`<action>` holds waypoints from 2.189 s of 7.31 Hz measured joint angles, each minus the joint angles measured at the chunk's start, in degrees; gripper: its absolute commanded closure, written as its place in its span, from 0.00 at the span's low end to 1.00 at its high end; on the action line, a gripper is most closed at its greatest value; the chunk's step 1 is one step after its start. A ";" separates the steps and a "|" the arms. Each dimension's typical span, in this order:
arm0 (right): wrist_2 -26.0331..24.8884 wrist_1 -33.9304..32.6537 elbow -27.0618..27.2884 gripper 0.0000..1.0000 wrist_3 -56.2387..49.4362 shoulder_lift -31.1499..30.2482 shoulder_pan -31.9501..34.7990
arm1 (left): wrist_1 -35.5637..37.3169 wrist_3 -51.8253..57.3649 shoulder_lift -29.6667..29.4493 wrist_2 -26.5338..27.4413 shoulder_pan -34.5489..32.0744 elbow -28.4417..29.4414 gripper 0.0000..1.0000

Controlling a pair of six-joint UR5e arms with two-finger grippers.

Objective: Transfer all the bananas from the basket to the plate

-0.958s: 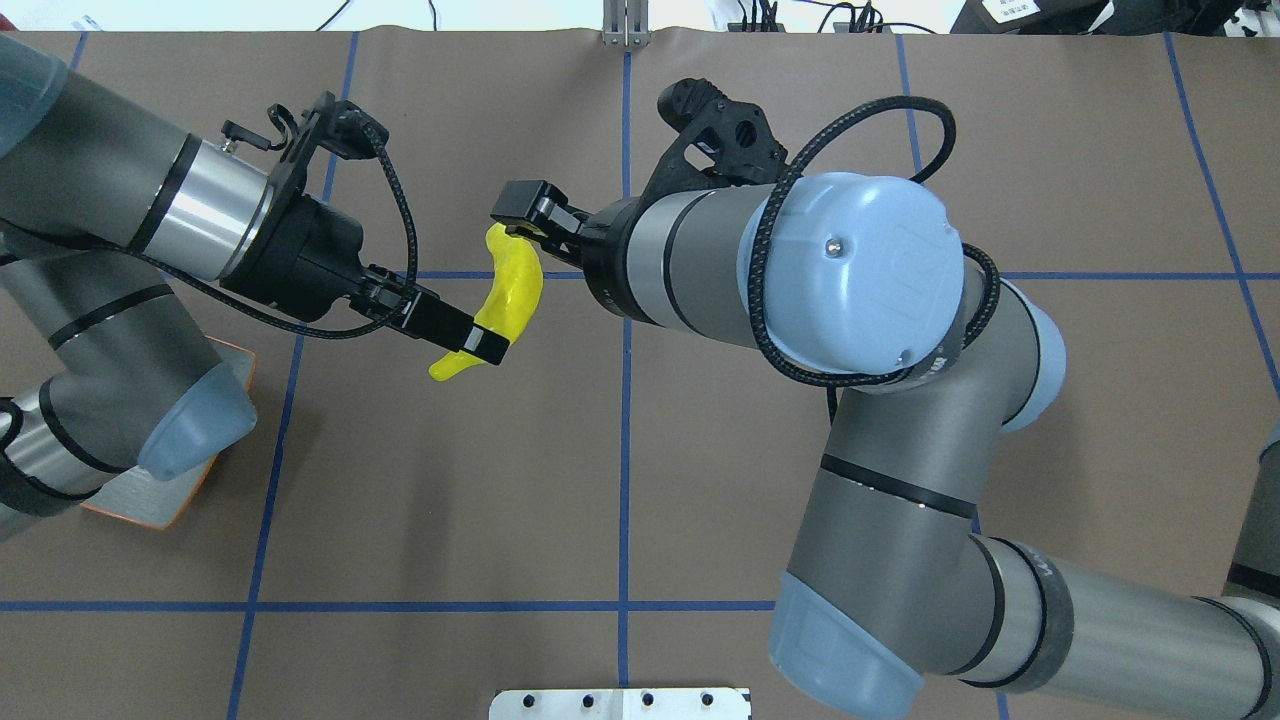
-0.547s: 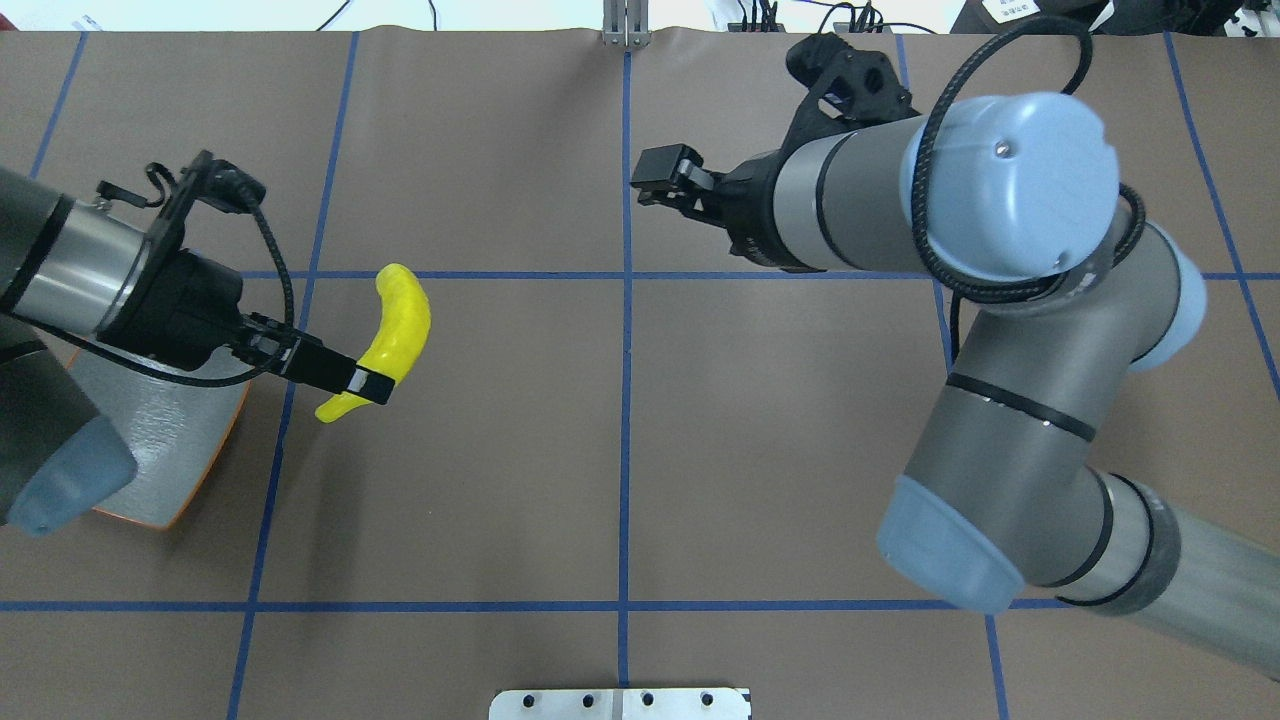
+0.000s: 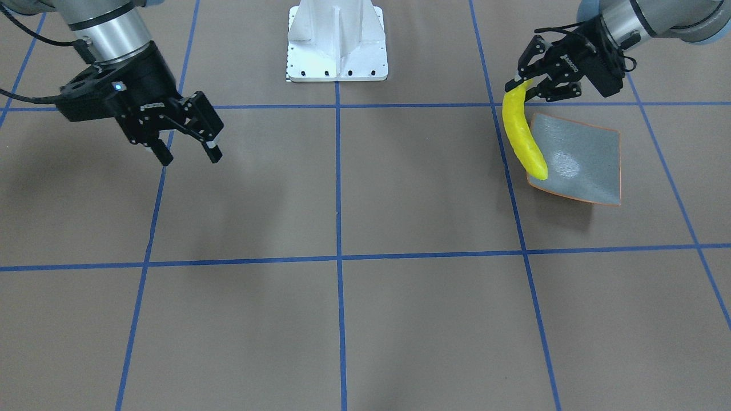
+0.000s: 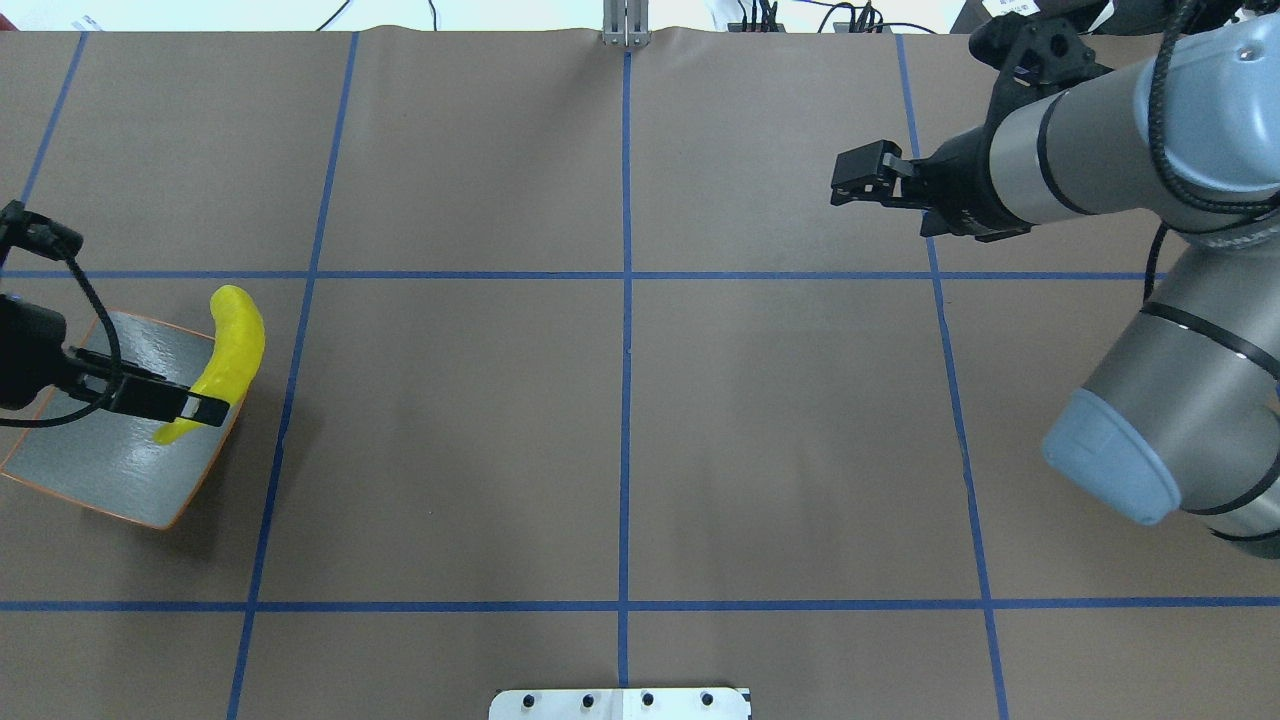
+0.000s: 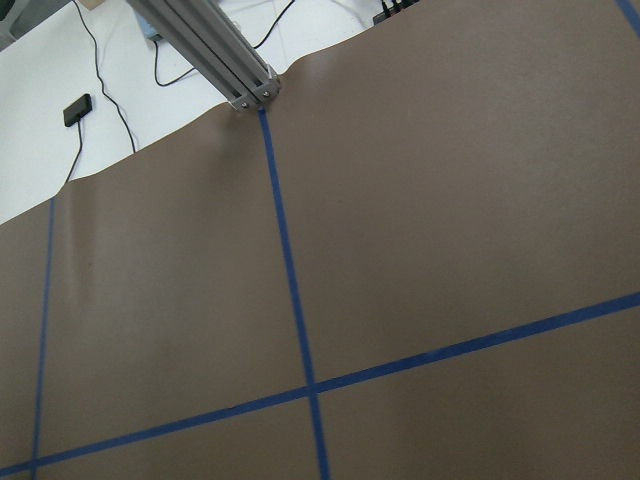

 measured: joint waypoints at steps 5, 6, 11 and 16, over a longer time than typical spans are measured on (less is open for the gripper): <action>14.55 0.56 -0.42 0.00 -40.70 -19.41 18.76 | -0.13 15.38 9.40 7.89 -1.86 6.27 0.19; 16.72 0.55 -1.52 0.00 -48.77 -22.20 22.52 | -0.14 15.92 9.30 8.30 -1.68 7.31 0.05; 26.12 0.28 -10.61 0.00 -77.50 -28.60 39.22 | 0.09 20.37 8.44 4.17 -3.97 6.07 0.00; 26.07 1.15 -27.28 0.03 -91.87 -29.77 46.96 | 0.59 20.37 5.53 -5.82 -11.34 5.64 0.00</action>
